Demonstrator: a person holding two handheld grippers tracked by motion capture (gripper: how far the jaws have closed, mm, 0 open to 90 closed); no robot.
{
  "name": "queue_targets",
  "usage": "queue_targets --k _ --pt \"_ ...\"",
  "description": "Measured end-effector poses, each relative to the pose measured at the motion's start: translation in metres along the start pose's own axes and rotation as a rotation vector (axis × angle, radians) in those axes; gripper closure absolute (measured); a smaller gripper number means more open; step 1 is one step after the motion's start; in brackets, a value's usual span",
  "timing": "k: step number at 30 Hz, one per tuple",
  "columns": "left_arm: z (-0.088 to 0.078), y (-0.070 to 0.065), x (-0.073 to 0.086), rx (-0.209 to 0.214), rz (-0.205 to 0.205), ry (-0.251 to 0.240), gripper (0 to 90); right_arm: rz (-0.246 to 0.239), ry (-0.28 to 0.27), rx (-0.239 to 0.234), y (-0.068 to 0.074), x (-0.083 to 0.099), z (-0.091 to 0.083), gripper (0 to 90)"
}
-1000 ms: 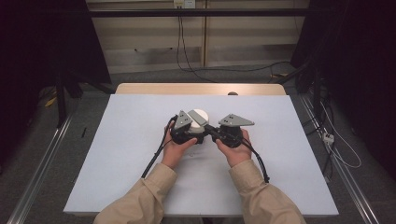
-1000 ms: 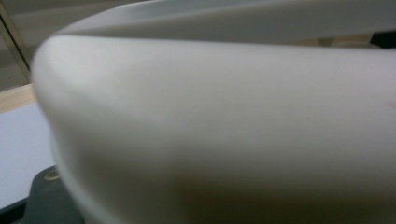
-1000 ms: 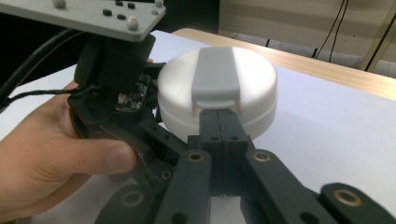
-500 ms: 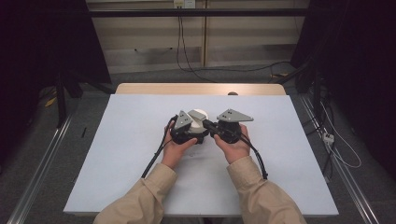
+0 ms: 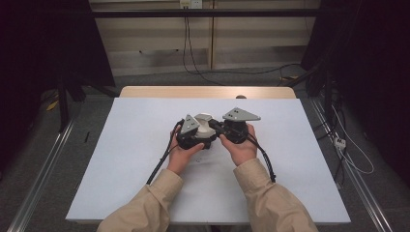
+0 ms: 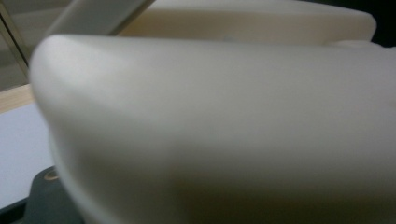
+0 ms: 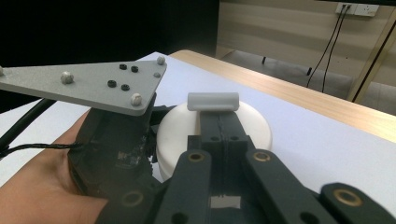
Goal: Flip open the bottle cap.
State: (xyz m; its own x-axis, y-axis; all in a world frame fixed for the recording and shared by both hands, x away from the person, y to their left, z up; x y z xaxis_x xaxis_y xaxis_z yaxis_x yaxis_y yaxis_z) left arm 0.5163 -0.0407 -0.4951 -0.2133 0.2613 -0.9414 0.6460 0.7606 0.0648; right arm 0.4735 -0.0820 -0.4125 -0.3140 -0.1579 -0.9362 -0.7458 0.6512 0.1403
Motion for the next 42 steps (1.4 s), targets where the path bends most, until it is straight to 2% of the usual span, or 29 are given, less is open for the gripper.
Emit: queue_targets --k 42 --pt "0.0 0.0 0.0 0.004 -0.01 0.001 18.3 -0.06 0.019 0.009 -0.006 -0.023 0.021 90.0"
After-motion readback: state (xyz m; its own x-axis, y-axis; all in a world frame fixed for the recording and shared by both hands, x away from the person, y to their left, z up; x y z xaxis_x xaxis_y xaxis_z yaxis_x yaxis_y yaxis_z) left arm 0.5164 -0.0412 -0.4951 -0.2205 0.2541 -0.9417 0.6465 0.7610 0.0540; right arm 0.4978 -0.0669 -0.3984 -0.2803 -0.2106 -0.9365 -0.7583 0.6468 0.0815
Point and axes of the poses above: each handheld gripper's, and its own axes: z roughly forward along the jaws, x roughly out of its underside, y roughly to its left, the point moved 10 cm from there along z, roughly forward along the jaws, and after that the axes turned 14 degrees about -x, right-handed, at the moved point
